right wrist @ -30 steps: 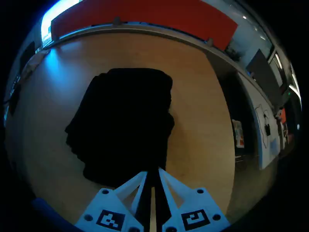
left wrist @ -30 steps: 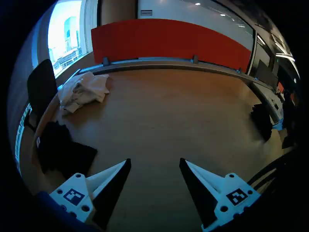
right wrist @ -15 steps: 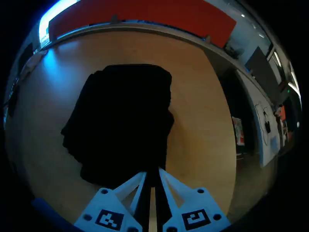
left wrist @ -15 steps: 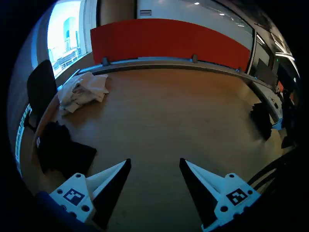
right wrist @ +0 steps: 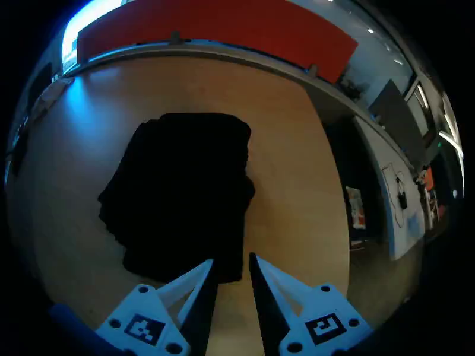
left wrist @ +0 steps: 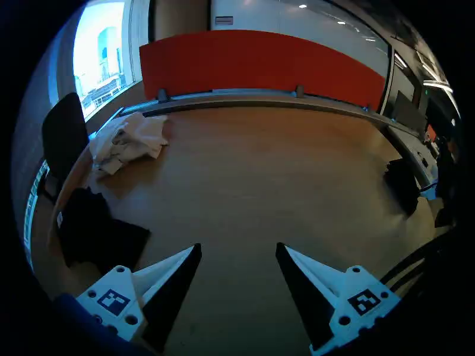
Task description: Fold towel
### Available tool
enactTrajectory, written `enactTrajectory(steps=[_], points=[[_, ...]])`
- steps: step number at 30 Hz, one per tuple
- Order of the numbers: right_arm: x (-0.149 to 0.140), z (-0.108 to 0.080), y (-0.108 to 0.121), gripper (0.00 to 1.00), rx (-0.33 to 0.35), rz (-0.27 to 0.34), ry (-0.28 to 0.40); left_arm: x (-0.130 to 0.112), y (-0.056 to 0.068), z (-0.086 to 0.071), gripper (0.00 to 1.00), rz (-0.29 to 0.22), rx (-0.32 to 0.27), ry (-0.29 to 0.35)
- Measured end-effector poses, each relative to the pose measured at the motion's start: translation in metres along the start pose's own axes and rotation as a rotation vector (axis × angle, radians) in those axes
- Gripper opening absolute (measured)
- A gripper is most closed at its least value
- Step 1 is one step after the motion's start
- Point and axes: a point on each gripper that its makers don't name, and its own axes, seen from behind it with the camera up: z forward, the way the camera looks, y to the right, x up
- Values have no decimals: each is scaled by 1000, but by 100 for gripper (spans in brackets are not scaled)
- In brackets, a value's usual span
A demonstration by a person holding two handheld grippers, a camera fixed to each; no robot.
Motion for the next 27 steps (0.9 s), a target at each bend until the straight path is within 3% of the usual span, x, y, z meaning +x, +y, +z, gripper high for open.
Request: enactTrajectory(steps=[3, 6, 18, 27], points=[[1, -5, 2, 71, -9, -3, 8, 1, 0, 0, 93, -2, -1, 2], [2, -8, 3, 83, -13, -8, 13, 2, 1, 1, 93, -4, -2, 4], [7, -14, 2, 84, -16, -7, 27, 3, 1, 0, 93, -2, -5, 8], [40, -44, -11, 84, -7, 24, 161, 7, 0, 1, 93, -1, -7, 17]])
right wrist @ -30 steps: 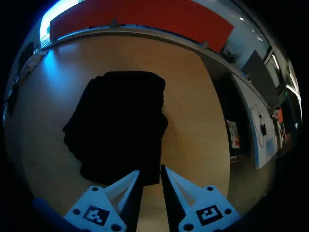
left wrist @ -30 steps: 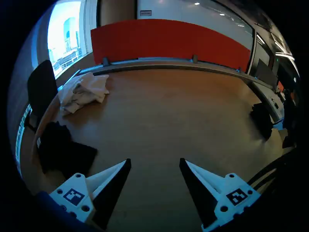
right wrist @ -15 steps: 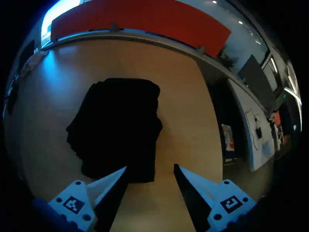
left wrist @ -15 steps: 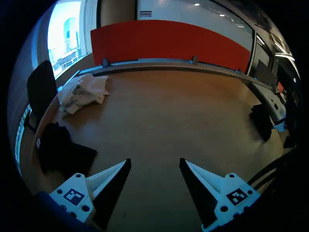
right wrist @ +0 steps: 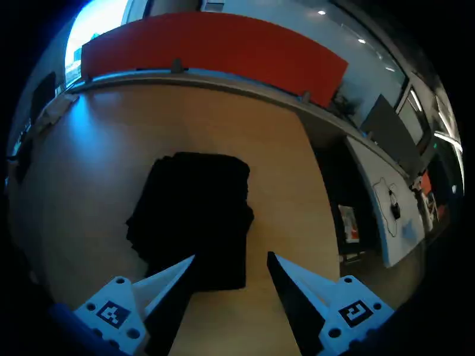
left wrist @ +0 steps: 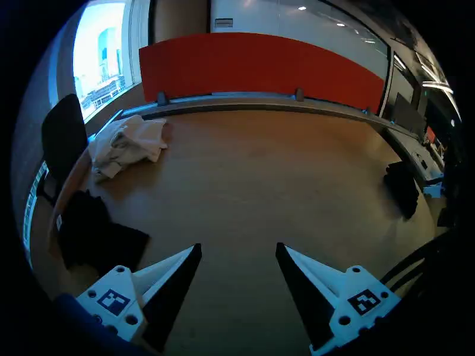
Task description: Fold towel
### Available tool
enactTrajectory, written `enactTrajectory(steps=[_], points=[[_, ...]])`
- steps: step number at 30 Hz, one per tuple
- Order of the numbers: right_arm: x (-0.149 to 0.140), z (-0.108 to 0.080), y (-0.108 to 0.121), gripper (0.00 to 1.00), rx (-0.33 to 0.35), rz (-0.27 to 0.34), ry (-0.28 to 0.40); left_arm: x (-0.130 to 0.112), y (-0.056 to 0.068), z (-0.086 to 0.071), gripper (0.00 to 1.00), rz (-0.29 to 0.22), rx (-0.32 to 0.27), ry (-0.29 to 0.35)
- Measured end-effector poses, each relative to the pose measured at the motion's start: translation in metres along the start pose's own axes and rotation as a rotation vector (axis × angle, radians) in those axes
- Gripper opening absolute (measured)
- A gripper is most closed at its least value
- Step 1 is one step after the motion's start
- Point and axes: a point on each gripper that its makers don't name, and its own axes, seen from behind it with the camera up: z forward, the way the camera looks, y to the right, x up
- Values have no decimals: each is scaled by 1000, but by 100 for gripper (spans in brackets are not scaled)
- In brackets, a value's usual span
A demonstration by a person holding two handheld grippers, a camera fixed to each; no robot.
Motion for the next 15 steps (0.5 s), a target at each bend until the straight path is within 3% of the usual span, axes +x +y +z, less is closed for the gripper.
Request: enactTrajectory(steps=[9, 15], points=[[56, -32, -17, 84, 10, 66, 200, 9, 3, 2, 93, -9, -12, 18], [70, -39, -22, 84, 3, 102, 261, 13, 4, 2, 93, -3, -14, 29]])
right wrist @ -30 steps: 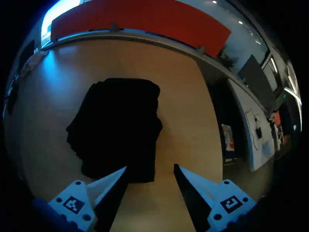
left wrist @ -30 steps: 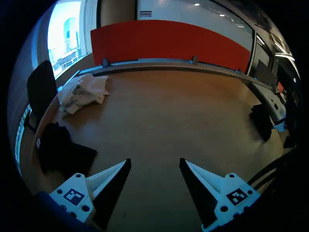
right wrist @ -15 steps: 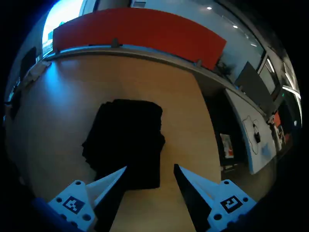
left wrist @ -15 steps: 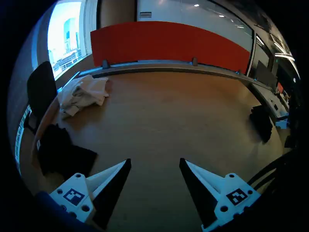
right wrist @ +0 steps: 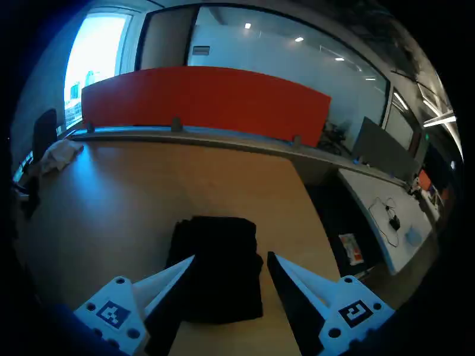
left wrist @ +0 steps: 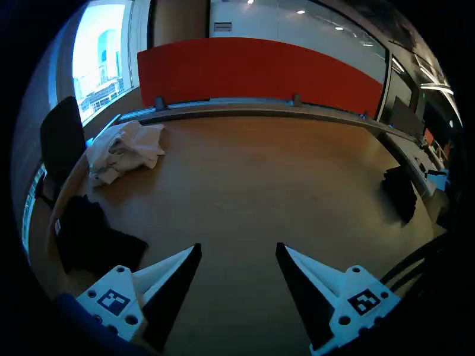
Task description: Fold towel
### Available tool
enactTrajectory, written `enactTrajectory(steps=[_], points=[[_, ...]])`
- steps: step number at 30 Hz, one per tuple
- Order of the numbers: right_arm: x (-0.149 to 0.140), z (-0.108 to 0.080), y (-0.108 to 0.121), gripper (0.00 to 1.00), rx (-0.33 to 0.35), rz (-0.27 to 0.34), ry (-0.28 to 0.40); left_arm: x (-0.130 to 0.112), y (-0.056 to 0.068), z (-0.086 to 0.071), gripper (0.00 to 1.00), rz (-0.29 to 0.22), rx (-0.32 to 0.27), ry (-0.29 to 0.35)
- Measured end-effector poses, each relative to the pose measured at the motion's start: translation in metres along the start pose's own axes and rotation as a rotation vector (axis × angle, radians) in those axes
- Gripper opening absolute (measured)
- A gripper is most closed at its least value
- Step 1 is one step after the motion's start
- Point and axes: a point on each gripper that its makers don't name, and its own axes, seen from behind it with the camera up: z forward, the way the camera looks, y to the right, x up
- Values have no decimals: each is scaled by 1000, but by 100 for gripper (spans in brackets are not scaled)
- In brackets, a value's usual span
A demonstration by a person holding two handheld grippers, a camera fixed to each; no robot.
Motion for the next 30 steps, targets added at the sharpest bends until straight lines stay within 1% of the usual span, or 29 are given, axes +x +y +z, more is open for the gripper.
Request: enactTrajectory(steps=[3, 6, 9, 12, 15, 18, 24, 27, 30], points=[[5, 0, -4, 84, 1, 11, 23, 4, 0, 0, 93, 0, 0, 13], [17, -1, -9, 84, 0, 28, 62, 6, 0, 0, 93, -6, 0, 23], [39, -5, -15, 84, 3, 55, 135, 11, 2, 0, 93, -10, -5, 39], [64, -12, -17, 84, -8, 87, 225, 18, 2, -2, 93, -13, -8, 68], [82, -18, -20, 84, -13, 111, 288, 25, 2, -3, 93, -16, -7, 95], [91, -20, -24, 84, -7, 121, 317, 37, 0, -6, 93, -17, 1, 138], [99, -20, -35, 84, 4, 127, 332, 68, -4, -15, 93, -17, 15, 251], [106, -20, -41, 84, 5, 128, 343, 87, -8, -21, 93, -22, 30, 315], [115, -21, -50, 84, 7, 123, 363, 105, -16, -29, 93, -30, 53, 376]])
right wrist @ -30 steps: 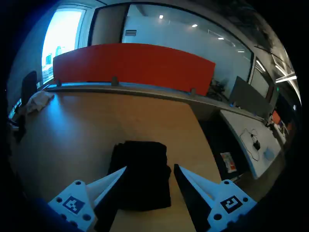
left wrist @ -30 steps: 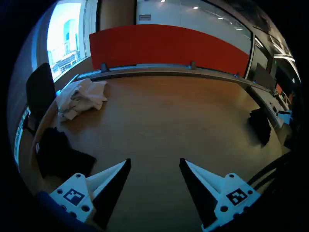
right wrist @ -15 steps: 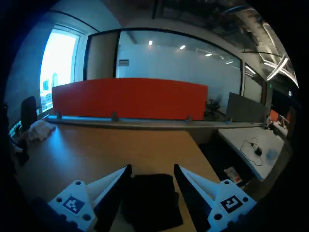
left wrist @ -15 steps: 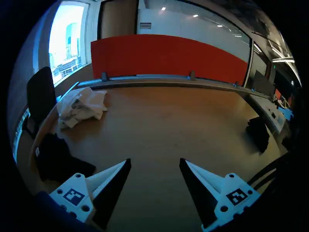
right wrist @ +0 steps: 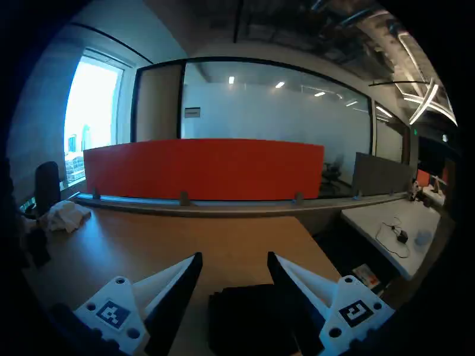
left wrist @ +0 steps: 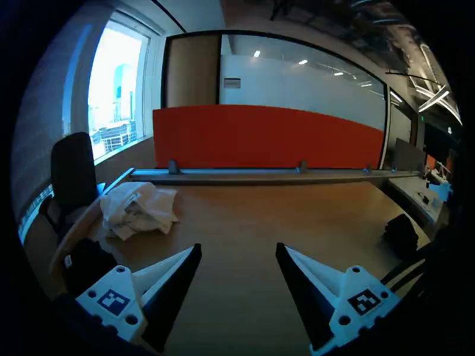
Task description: Fold towel
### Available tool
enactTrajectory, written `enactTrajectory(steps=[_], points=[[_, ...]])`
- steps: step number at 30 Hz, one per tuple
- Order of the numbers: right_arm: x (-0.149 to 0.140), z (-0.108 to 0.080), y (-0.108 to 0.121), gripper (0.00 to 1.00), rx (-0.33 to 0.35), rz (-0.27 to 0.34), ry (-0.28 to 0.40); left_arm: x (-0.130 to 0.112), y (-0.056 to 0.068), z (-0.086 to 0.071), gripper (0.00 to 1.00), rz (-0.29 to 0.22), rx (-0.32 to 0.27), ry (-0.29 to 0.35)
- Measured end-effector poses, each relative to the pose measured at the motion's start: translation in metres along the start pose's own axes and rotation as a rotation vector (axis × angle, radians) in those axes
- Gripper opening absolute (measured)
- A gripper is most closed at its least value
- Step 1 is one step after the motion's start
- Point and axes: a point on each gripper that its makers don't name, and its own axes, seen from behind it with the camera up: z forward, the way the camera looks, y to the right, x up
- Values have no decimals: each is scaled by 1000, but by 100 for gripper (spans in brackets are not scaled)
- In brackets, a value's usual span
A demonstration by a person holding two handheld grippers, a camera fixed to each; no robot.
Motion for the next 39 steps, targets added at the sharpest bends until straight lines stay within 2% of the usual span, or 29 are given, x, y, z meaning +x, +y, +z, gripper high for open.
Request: enactTrajectory(steps=[9, 18, 24, 27, 33, 39], points=[[33, 6, -47, 85, 20, -35, 75, 39, -18, 2, 93, -12, 32, 104], [58, 15, -105, 88, 45, -40, 139, 60, -29, 3, 93, -29, 39, 165], [69, 17, -132, 88, 54, -32, 157, 69, -34, 2, 93, -38, 49, 195], [67, 18, -139, 88, 57, -34, 150, 70, -36, 2, 93, -45, 47, 201], [69, 18, -142, 96, 43, -20, 140, 73, -43, 2, 93, -24, 49, 213], [71, 19, -143, 100, 33, -5, 136, 74, -44, 2, 93, -17, 48, 229]])
